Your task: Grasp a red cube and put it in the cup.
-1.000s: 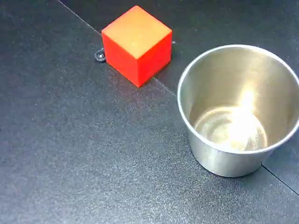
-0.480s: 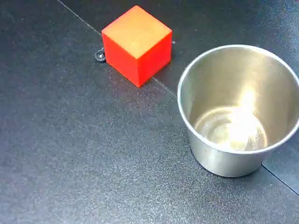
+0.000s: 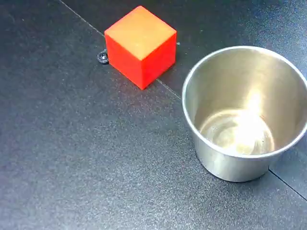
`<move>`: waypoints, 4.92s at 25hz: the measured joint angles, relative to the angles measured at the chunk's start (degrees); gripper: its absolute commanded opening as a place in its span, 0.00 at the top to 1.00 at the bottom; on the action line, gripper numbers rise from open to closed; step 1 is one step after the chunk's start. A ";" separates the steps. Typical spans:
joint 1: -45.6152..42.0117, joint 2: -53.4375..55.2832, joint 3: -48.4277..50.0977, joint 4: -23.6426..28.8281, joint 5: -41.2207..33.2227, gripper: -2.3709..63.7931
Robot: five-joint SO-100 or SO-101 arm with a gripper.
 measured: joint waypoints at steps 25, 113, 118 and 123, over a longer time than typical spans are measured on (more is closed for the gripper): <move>-0.18 -20.57 -17.05 0.18 -0.18 0.56; -1.49 -52.38 -42.45 6.77 -0.26 0.93; -1.49 -52.38 -42.45 6.77 -0.35 0.97; -1.49 -49.04 -42.36 6.77 -0.35 0.97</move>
